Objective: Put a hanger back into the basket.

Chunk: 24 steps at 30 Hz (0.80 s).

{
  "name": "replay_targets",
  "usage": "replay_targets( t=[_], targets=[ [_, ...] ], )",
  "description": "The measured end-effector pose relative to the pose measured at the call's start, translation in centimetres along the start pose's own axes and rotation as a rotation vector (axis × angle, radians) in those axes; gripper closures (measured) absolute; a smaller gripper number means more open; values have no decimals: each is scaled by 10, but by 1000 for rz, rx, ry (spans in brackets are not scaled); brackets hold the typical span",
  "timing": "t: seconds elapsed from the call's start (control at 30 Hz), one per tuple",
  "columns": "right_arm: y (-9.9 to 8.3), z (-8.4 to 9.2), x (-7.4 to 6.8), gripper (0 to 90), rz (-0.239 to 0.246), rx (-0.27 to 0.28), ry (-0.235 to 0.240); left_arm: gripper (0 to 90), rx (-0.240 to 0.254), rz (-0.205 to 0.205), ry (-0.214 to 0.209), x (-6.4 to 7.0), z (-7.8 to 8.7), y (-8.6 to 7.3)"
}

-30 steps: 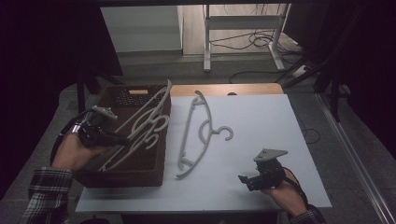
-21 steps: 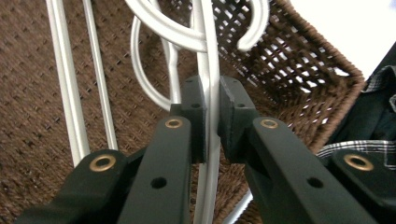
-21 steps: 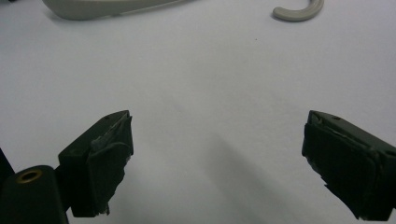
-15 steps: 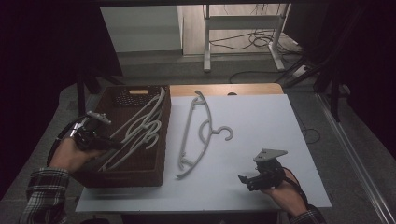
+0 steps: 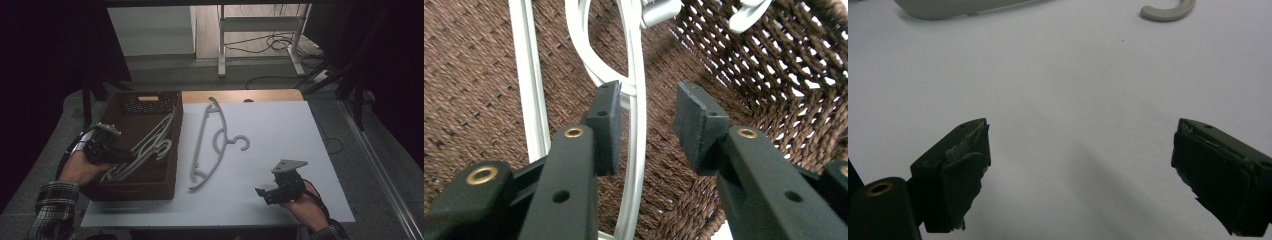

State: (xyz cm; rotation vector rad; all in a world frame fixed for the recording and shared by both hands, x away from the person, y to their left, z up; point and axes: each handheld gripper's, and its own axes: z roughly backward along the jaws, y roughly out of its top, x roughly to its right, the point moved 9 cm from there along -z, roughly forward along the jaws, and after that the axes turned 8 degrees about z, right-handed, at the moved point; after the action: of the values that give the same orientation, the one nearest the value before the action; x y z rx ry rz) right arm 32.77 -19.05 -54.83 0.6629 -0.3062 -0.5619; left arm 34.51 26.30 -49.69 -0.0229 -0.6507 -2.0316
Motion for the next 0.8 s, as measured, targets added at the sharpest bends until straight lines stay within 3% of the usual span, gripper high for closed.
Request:
replay_targets(
  t=[0.3, 0.57, 0.8],
  targets=[
    [0, 0, 0, 94, 0, 2, -1, 371, 91, -4, -44, 18, 5, 10],
    [0, 0, 0, 93, 6, 0, -1, 211, 187, -37, -32, 47, 15, 21],
    [0, 1, -1, 93, 4, 0, -1, 84, 253, -25, -36, 69, 18, 27]
  ],
)
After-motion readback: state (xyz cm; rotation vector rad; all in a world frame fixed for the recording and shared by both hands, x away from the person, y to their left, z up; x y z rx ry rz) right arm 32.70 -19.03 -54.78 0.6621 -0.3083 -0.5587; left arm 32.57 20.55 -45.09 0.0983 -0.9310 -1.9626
